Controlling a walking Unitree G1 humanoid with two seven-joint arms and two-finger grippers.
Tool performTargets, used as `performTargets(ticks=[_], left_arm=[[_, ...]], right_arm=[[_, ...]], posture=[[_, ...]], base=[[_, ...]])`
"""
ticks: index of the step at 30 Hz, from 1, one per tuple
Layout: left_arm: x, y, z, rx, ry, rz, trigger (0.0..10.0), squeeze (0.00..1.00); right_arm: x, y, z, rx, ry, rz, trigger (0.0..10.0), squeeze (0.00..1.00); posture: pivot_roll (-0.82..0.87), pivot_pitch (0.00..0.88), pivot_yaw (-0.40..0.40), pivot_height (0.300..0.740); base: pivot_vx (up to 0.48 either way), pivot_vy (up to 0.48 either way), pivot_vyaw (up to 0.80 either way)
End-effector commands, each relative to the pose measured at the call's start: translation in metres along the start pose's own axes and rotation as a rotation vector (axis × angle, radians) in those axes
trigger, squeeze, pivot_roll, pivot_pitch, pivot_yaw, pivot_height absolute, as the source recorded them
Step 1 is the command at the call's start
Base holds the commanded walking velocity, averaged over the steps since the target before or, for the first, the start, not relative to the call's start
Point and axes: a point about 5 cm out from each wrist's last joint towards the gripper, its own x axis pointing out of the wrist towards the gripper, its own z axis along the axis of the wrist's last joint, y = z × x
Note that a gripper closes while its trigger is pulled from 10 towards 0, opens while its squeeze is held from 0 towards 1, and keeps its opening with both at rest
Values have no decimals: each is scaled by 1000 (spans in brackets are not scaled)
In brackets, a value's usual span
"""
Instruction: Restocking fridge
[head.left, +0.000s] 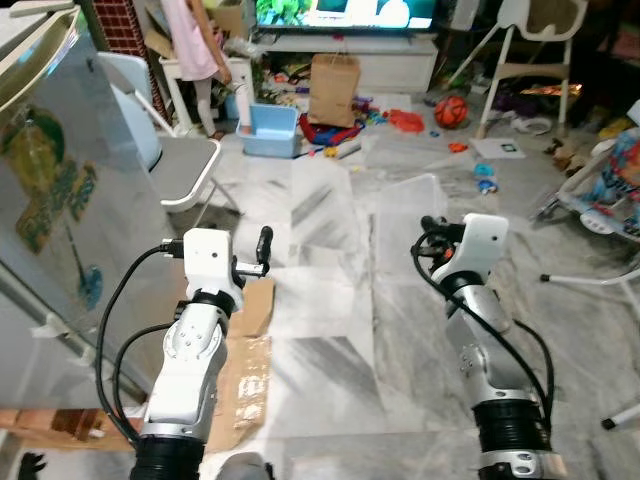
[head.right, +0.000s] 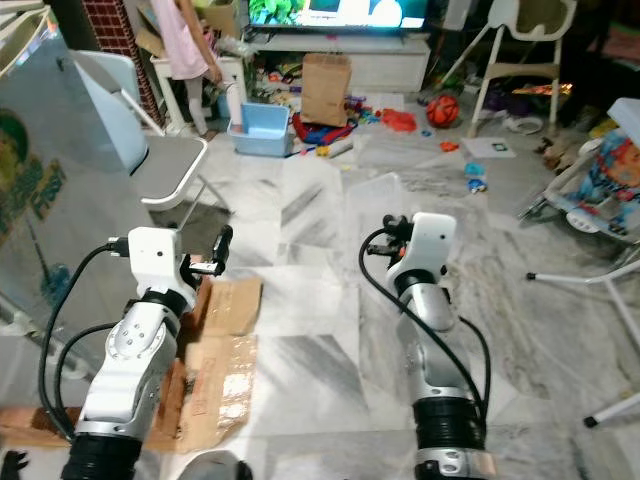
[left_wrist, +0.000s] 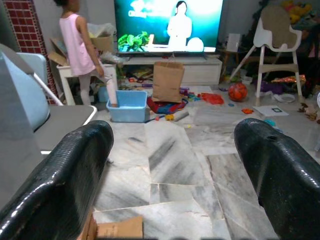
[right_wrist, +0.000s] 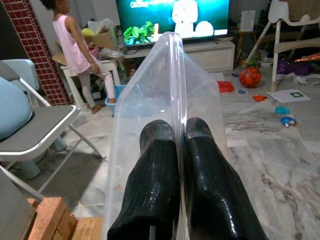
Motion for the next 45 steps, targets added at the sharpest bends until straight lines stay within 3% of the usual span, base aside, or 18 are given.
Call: performTargets(ticks=[1,15,22,27,30,31,36,37,45], left_arm=[[0,3,0,-1,6,5,10000,0],[-2,-3,1,-15,5,-46,10000,0],[-11,-13,1,-101,27,-213,10000,0],[-25,-10,0,-85,29,-301,10000,0],[-32,2,-6,-66,55,-274,10000,0],[-42,22,-13,-73,90,-201,10000,0],[-49,36,-16,-128,109,-121,10000,0],[-57,52,-21,-157,127,-24,10000,0],[-74,79,-33,-176,165,154,10000,0]], right_arm=[[1,4,4,9,-14,13,10000,0],[0,-1,1,-3,-3,12,10000,0],[-1,-1,0,-4,2,15,10000,0],[-2,-2,-1,-6,9,15,10000,0],[-3,-4,-3,-10,19,15,10000,0],[-4,-5,-5,-17,34,16,10000,0],[-5,-6,-8,-19,50,19,10000,0],[-6,-7,-12,-29,80,33,10000,0],[-14,-17,-23,-50,154,48,10000,0]], posture=[[29,0,-21,740],[30,0,-21,740],[29,0,-22,740],[29,0,-22,740],[32,0,-24,740],[39,0,-27,740],[45,0,-30,740],[56,0,-36,740],[64,0,-43,740]], base=[[0,480,0],[0,375,0],[0,0,0],[0,0,0],[0,0,0],[0,0,0],[0,0,0],[0,0,0],[0,0,0]])
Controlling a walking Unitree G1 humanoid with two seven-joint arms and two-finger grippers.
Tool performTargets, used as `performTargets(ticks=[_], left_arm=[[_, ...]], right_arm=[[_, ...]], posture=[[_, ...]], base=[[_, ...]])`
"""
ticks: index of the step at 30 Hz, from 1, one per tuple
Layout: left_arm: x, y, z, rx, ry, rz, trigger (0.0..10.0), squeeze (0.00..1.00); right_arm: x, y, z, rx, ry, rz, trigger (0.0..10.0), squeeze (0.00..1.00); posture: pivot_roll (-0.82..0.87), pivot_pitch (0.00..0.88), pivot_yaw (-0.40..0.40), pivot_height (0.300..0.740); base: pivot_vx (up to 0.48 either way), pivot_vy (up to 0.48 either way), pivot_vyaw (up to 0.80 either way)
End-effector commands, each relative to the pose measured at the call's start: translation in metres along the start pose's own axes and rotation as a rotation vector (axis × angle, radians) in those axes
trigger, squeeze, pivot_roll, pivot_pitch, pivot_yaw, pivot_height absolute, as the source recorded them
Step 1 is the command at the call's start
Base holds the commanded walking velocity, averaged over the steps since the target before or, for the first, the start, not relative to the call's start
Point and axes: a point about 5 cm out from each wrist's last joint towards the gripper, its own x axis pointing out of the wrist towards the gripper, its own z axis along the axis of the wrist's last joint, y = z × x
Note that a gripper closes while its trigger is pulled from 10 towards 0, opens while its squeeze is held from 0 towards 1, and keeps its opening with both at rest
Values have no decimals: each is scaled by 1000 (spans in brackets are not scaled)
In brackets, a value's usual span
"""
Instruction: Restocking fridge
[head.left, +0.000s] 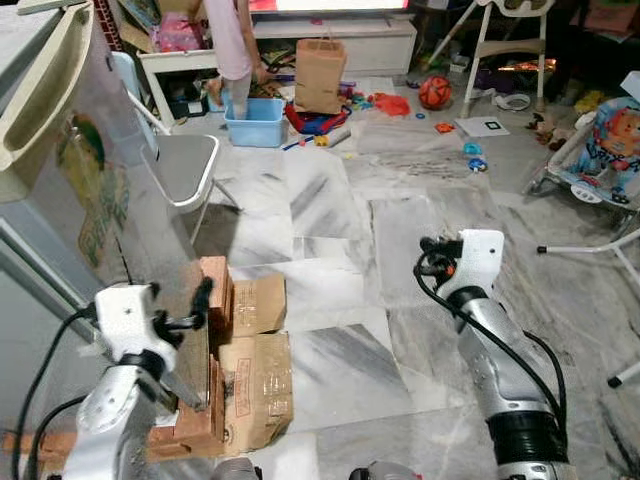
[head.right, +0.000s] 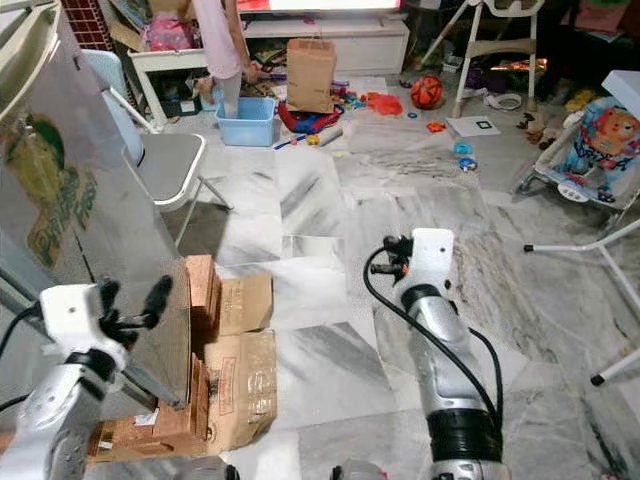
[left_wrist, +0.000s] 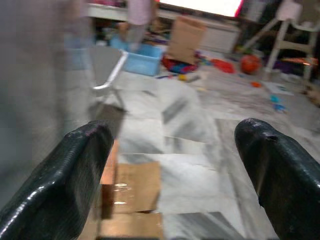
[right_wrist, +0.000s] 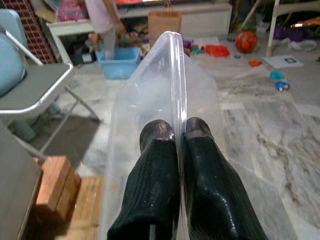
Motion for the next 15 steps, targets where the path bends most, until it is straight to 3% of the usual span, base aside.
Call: performTargets(ticks=[1,7,15], left_arm=[[-2,7,-3,-7,8,39,10000,0],[-6,5,-5,-9,19,19,10000,0],[-13,20,-8,-84,13,115,10000,0]], right_arm=[[-2,-3,-1,-9,13,10,10000,0],[-3,-1,-2,-40,15,45,10000,0],[-3,2,-3,-27,33,57,10000,0]], posture=[[64,0,-43,740],[63,0,-41,740],[71,0,-51,740]], base=[[0,0,0],[0,0,667],[0,0,800]])
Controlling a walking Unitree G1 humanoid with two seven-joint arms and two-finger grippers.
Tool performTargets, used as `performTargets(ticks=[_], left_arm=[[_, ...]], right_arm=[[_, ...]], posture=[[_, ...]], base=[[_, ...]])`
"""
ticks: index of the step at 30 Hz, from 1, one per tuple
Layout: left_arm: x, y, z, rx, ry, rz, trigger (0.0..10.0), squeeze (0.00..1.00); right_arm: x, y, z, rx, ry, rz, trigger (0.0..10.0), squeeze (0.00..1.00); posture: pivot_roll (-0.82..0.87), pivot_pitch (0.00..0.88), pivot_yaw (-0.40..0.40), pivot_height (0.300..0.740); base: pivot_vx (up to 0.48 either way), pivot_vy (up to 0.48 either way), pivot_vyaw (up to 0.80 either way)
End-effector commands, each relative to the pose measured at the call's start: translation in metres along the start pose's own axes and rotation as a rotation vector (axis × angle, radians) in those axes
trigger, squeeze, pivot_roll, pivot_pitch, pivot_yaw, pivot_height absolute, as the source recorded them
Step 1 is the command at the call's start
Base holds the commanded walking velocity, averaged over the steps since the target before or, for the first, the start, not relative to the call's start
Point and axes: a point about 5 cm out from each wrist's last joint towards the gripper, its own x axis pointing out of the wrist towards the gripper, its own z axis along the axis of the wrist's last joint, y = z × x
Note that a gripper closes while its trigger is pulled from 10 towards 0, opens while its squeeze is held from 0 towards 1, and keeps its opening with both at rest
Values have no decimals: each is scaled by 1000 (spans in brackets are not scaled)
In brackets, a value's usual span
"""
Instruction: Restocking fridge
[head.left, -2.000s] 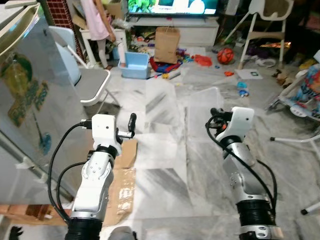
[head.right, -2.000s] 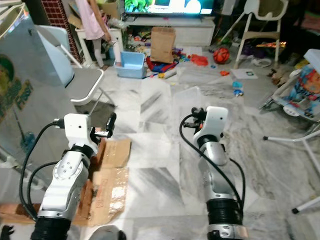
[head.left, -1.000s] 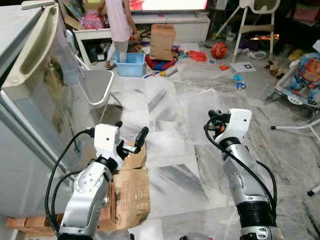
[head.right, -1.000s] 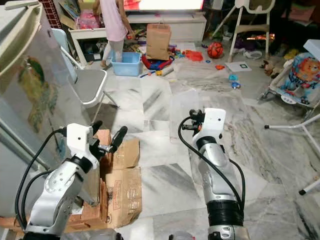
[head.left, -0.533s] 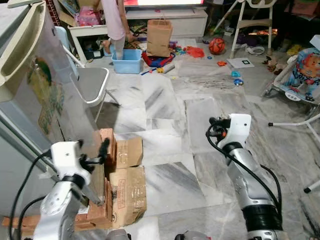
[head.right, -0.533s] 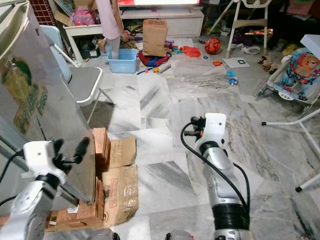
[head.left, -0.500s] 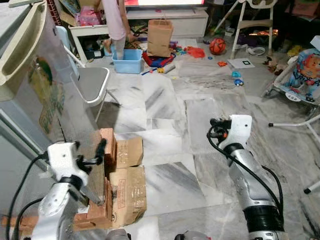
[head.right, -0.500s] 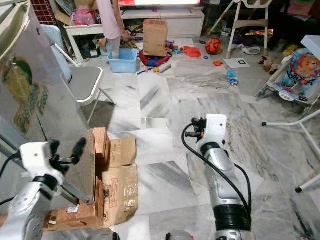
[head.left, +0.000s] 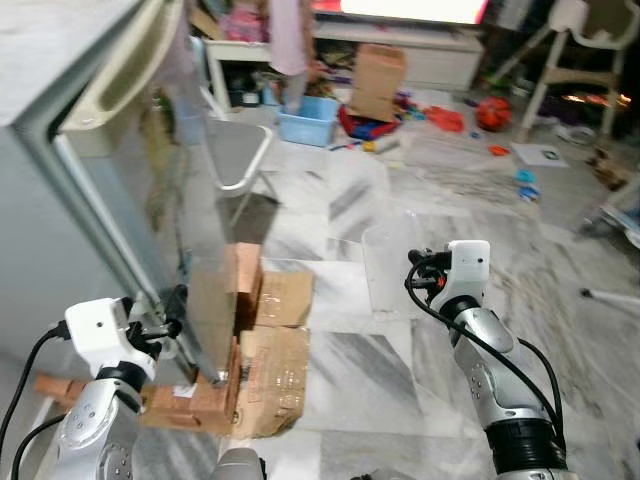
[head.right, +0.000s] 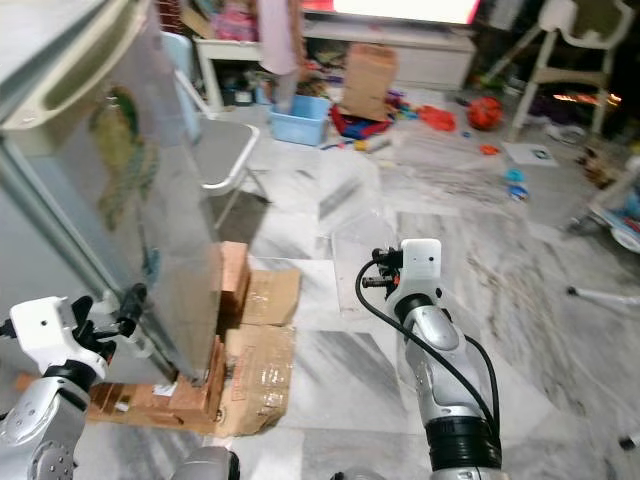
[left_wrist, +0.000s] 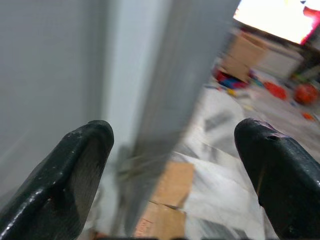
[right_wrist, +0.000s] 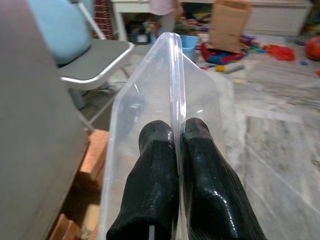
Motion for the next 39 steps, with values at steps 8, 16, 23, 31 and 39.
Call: performTargets(ticks=[8,16,23,31,39], left_arm=[[30,7,6,71,4,85,10000,0],[67,-2,24,150,-29,111,10000,0],[84,-45,25,290,-17,-128,10000,0],[82,-70,31,316,-50,-250,10000,0],[68,-107,31,328,-51,-469,10000,0]], right_arm=[[1,-7,4,14,11,-22,10000,0],[-2,-10,9,16,-2,-44,10000,0],[-13,-12,3,31,35,-21,10000,0],[-27,-10,-1,39,76,72,10000,0],[-28,-13,-2,43,92,66,10000,0]], posture=[[56,0,-58,740],[28,0,-44,740],[23,0,-37,740],[25,0,-34,740],[33,0,-40,740]], base=[[0,0,230],[0,0,0],[0,0,0],[0,0,0],[0,0,0]])
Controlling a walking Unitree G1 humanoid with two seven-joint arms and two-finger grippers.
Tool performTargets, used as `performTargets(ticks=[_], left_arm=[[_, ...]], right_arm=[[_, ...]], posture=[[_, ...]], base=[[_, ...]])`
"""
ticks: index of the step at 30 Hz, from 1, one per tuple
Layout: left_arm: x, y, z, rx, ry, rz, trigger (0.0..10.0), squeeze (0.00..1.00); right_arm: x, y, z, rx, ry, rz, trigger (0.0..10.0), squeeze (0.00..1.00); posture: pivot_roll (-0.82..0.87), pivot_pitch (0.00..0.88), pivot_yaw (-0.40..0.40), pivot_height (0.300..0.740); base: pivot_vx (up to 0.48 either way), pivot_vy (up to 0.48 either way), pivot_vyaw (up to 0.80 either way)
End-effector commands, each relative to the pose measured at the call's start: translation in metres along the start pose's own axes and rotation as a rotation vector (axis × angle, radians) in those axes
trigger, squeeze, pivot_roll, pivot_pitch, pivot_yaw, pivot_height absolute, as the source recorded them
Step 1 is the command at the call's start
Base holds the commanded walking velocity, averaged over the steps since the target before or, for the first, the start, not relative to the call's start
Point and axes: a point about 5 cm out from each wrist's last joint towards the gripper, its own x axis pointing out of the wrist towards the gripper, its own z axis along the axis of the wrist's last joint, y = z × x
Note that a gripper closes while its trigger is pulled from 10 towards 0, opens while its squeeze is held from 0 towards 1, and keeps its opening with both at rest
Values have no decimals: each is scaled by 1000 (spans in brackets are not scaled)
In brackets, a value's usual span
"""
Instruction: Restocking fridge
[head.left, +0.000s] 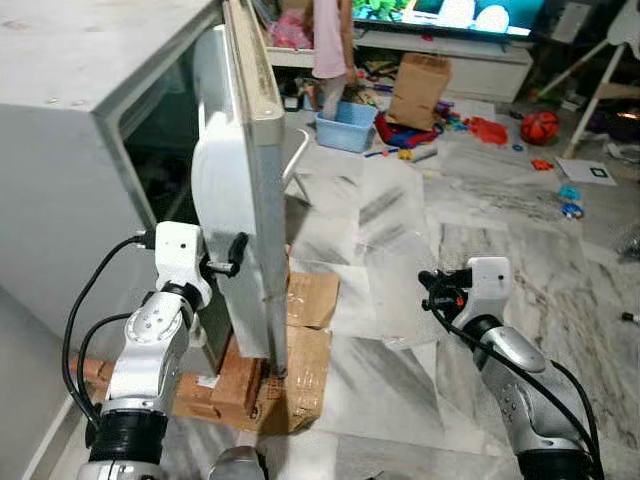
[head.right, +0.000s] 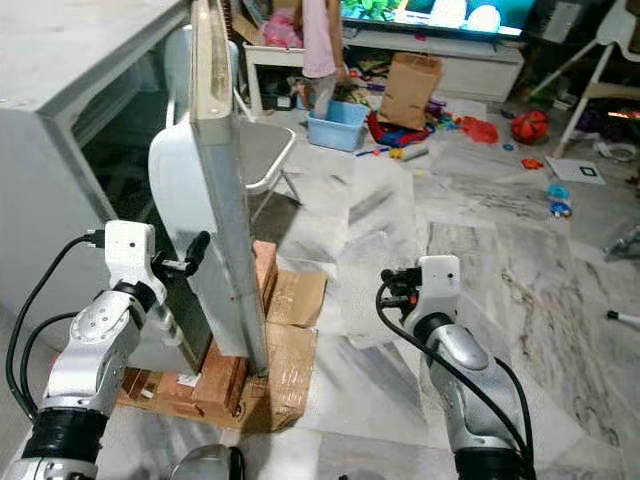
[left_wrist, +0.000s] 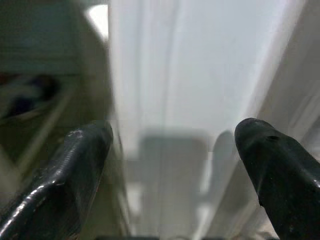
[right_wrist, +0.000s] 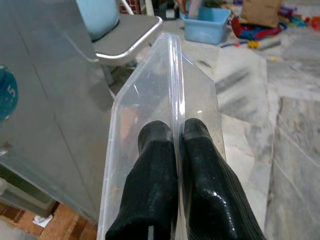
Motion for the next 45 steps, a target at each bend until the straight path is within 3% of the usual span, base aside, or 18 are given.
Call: performTargets(ticks=[1,2,3,5,7,19,23,24,26,29,33,42,45], left_arm=[[3,-28,8,37,-16,-142,10000,0],[2,-39,10,28,-16,-202,10000,0],[2,-39,10,28,-16,-202,10000,0],[-1,-65,18,54,-44,-355,10000,0],[-2,-69,19,68,-46,-383,10000,0],[-3,-63,24,72,-52,-347,10000,0],[6,-71,32,82,-83,-352,10000,0],[6,-71,32,82,-83,-352,10000,0],[14,-88,39,98,-112,-421,10000,0],[16,-93,43,103,-126,-416,10000,0],[11,-83,38,106,-108,-361,10000,0],[-28,-43,11,114,-39,-127,10000,0],[-32,-37,9,111,-36,-79,10000,0]], right_arm=[[1,2,5,1,-8,20,10000,0],[2,5,5,2,-6,32,10000,0],[2,5,5,2,-6,32,10000,0],[1,12,6,14,-14,85,10000,0],[1,14,7,13,-17,93,10000,0],[-9,10,16,38,-95,0,10000,0],[-27,7,5,95,-55,-74,10000,0],[-27,7,5,95,-55,-74,10000,0],[-30,10,1,103,-39,-69,10000,0],[-28,10,4,104,-49,-64,10000,0],[-23,7,13,106,-73,-70,10000,0],[-1,8,28,99,-102,-49,10000,0],[3,10,30,95,-108,-39,10000,0]], posture=[[35,0,-41,740],[35,0,-41,740],[35,0,-41,740],[34,0,-40,740],[33,0,-39,740],[29,0,-32,740],[11,0,-23,740],[11,0,-23,740],[1,0,-18,740],[-9,0,-11,740],[4,0,-13,740],[50,0,-41,740],[56,0,-45,740]], base=[[0,0,0],[0,0,0],[0,0,0],[0,0,0],[0,0,0],[0,0,0],[0,0,0],[0,0,0],[0,0,0],[0,0,0],[0,0,0],[0,0,0],[0,0,0]])
